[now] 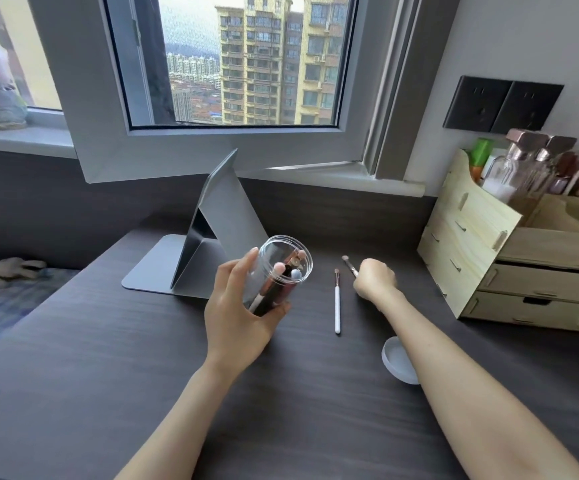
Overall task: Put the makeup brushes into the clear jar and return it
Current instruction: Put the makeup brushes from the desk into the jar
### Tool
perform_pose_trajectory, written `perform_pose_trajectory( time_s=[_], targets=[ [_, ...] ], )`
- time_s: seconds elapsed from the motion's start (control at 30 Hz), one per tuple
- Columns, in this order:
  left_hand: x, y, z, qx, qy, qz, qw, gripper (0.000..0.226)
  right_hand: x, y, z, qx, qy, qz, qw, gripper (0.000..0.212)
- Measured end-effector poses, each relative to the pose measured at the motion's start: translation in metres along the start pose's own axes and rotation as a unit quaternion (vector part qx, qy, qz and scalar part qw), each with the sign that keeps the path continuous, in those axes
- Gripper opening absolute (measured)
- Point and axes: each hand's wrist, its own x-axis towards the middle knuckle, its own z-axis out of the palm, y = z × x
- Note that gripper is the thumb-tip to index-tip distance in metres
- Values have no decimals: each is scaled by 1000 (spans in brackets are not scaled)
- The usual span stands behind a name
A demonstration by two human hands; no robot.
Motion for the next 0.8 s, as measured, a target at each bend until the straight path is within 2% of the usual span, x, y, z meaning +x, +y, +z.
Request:
perform_pose_trajectory(
  time_s=[0.07,0.1,0.17,0.23,0.27,0.3,0.33,0.43,0.5,0.57,0.63,0.7,0.73,0.8],
  targets=[
    [0,1,0,1,-3,2,1000,81,2,7,-9,138,19,18,990,15],
    [0,1,0,-1,-2,1,1000,81,-1,9,-18,255,33,15,966,12],
    [0,3,1,-5,-3,-3,1000,81,-19,6,-40,491,64,-14,869,14],
    [-1,5,1,-3,-9,4,1000,81,-50,-1,-63,631,80,-89,766,19],
    [-2,6,1,-3,-13,10,1000,82,-67,-5,-72,664,75,-131,732,20],
    [-3,7,1,-4,-17,17,1000,82,-84,-10,-79,668,70,-172,721,19],
    [-3,7,1,-5,-21,25,999,82,-98,-14,-82,641,75,-212,734,17],
    [-4,8,1,-8,-39,47,998,83,-115,-22,-74,419,140,-320,838,6],
    [-5,8,1,-7,-50,55,997,83,-114,-28,-63,281,183,-361,870,15],
    [-6,7,1,-3,-56,58,997,83,-112,-32,-55,216,185,-374,883,24],
    [-6,7,1,1,-55,55,997,83,-110,-32,-52,209,170,-378,886,27],
    [-5,6,1,3,-48,46,998,83,-109,-30,-55,269,109,-375,880,20],
    [-4,6,1,2,-42,39,998,83,-108,-27,-59,320,63,-368,871,16],
    [-3,6,1,-5,-32,24,999,83,-107,-22,-67,452,-18,-330,828,14]
  ],
)
